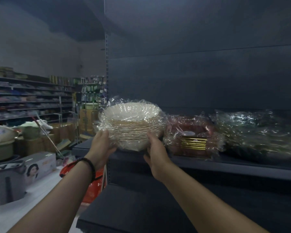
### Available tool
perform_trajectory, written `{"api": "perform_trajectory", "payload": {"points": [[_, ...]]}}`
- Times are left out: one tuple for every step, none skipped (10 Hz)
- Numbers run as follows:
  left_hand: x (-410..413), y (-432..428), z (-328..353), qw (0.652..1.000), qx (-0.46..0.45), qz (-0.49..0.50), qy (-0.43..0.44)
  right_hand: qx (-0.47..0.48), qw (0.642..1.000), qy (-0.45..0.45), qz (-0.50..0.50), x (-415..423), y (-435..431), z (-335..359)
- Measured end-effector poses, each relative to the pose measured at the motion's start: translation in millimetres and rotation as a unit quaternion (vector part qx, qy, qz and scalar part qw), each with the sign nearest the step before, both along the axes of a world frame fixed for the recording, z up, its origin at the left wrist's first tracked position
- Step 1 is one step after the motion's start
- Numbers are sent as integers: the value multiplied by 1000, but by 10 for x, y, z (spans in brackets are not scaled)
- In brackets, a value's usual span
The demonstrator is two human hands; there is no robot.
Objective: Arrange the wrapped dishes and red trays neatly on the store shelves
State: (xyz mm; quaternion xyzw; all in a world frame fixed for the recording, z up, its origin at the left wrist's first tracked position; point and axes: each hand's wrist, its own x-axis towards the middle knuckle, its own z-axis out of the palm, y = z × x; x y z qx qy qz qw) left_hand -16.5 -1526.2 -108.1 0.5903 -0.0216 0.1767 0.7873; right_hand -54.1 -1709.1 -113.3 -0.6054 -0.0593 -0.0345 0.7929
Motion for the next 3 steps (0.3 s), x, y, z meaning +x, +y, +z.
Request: {"api": "perform_trajectory", "payload": {"points": [[-218, -31, -23, 993, 109, 49, 17, -94, 995, -11, 11, -247, -238, 13], [-525, -22, -65, 944, 295, 149, 12, -184, 980, -78, -1, -503, -624, 4], [-837, -109, -25, 886, 429, 170, -40, -299, 942, -127, -80, -739, -987, -51]]}}
